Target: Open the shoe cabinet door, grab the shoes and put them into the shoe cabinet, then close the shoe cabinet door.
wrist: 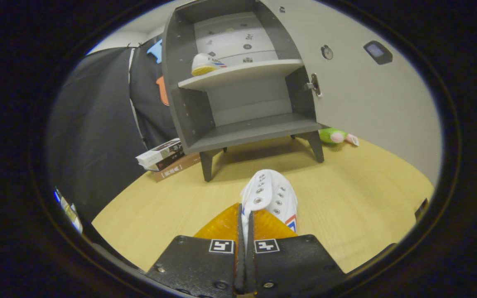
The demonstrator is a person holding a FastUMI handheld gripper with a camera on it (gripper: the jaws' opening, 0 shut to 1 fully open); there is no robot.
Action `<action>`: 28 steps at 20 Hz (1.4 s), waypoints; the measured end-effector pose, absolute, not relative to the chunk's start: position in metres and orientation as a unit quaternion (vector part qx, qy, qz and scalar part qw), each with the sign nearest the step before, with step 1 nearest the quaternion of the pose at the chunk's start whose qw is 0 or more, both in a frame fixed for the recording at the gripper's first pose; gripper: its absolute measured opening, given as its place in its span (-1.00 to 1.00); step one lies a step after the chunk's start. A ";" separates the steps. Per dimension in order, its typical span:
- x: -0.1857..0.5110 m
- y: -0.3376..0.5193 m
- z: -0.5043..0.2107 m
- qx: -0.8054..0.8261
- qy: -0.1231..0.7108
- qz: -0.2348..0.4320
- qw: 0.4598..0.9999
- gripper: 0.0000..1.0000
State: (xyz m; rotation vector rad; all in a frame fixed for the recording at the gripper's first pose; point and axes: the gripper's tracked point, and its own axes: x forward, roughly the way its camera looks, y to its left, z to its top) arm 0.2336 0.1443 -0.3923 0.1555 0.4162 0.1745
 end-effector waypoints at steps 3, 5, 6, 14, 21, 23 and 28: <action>0.228 0.149 -0.355 0.075 0.175 0.099 0.977 -0.90; 0.227 0.151 -0.327 0.072 0.155 0.103 0.980 -0.90; 0.227 0.151 -0.313 0.070 0.144 0.105 0.981 -0.90; 0.227 0.154 -0.189 0.008 0.078 0.119 0.990 -0.90; 0.236 0.168 -0.092 -0.023 0.046 0.119 0.992 -0.90; 0.252 0.170 -0.068 -0.031 0.042 0.115 0.992 -0.90; 0.312 0.155 -0.017 -0.078 0.027 0.072 0.994 -0.90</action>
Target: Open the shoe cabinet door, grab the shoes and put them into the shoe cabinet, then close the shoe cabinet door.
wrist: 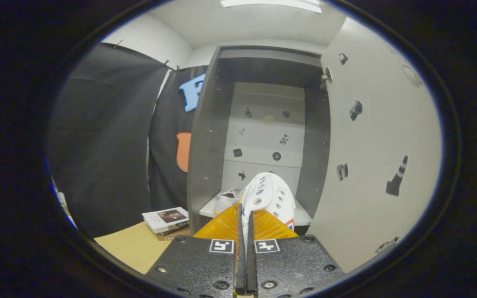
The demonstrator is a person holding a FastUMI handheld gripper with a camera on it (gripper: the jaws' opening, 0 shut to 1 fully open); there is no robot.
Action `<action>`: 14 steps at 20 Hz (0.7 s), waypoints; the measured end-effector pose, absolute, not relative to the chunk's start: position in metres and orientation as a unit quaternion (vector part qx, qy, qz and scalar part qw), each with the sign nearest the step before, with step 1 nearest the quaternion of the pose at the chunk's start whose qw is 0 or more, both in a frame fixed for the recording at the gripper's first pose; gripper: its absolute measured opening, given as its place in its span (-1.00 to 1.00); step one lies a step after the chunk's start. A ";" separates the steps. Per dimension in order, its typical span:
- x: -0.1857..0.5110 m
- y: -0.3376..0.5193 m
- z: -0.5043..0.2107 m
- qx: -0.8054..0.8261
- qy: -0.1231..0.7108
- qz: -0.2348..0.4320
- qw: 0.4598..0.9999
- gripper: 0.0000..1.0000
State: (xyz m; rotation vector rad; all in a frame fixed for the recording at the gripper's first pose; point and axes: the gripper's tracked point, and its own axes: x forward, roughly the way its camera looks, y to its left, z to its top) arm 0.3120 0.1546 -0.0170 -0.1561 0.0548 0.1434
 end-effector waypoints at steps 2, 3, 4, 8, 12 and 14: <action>0.338 0.151 -0.007 -0.099 0.032 0.062 0.993 -0.90; 0.351 0.150 -0.006 -0.106 0.041 0.062 0.992 -0.90; 0.366 0.148 -0.006 -0.105 0.052 0.058 0.991 -0.90; 0.423 0.145 -0.020 -0.081 0.101 0.055 0.990 -0.90; 0.481 0.139 -0.046 -0.103 0.146 0.037 0.983 -0.90; 0.507 0.137 -0.057 -0.120 0.154 0.033 0.980 -0.90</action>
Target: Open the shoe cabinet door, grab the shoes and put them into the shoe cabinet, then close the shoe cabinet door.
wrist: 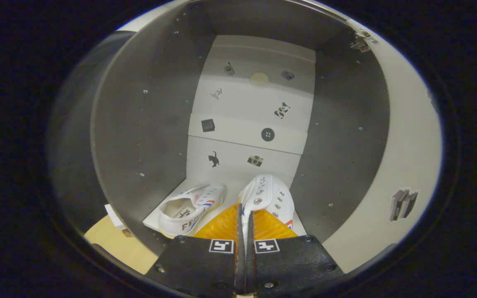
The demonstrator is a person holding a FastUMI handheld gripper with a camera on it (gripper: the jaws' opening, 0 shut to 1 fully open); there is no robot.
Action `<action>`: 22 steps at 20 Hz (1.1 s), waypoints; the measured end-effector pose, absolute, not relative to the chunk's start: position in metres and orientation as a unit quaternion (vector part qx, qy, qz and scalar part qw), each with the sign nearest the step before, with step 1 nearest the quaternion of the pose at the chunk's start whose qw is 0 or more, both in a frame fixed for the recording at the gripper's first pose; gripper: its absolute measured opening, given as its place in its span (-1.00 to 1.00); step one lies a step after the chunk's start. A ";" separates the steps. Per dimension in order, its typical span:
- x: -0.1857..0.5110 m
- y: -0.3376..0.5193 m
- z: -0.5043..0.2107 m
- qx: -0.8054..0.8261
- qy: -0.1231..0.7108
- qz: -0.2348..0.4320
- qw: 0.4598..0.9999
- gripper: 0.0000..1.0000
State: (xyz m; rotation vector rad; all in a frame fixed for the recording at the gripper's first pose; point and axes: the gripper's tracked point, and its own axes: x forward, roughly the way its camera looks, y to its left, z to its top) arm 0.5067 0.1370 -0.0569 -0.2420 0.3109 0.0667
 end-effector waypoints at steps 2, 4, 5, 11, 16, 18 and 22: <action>0.532 0.136 -0.072 -0.138 0.167 0.030 0.976 -0.90; 0.554 0.134 -0.087 -0.161 0.184 0.033 0.969 -0.90; 0.565 0.135 -0.095 -0.168 0.190 0.037 0.967 -0.90; 0.600 0.133 -0.129 -0.173 0.216 0.061 0.959 -0.88; 0.597 0.132 -0.120 -0.150 0.195 0.046 0.968 -0.54; 0.592 0.125 -0.096 -0.141 0.160 0.027 0.977 0.16; 0.552 0.140 -0.070 -0.116 0.136 0.054 0.982 0.85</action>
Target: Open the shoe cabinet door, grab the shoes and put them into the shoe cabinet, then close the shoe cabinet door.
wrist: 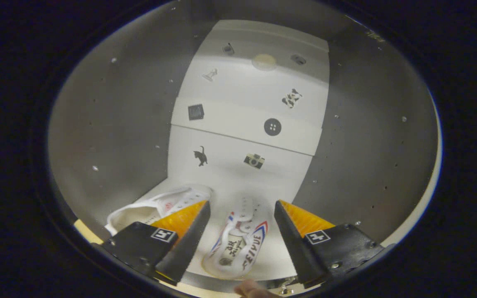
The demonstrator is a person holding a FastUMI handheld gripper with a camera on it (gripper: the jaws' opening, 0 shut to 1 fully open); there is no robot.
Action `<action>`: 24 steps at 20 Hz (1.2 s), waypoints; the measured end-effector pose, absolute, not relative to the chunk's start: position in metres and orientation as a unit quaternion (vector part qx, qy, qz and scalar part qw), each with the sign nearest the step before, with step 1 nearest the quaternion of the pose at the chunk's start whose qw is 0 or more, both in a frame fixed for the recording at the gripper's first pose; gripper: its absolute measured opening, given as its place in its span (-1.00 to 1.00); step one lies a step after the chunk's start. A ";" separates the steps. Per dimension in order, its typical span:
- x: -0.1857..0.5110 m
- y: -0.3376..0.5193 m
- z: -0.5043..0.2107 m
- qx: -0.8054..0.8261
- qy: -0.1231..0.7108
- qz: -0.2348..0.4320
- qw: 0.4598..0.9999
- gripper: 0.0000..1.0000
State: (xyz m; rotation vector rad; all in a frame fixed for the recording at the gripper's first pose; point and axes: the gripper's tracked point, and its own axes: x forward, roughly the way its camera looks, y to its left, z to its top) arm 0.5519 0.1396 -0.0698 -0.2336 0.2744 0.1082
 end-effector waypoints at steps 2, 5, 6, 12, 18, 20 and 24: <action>0.529 0.140 -0.047 -0.090 0.104 0.050 0.989 0.99; 0.482 0.144 -0.023 -0.058 0.077 0.061 0.993 1.00; 0.466 0.143 -0.013 -0.057 0.068 0.063 0.994 1.00; 0.356 0.155 0.047 -0.079 0.043 0.071 0.993 1.00; 0.255 0.157 0.102 -0.094 0.035 0.098 0.990 1.00; 0.225 0.142 0.124 -0.106 0.019 0.093 0.990 1.00; 0.167 0.105 0.157 -0.089 -0.003 0.081 0.993 1.00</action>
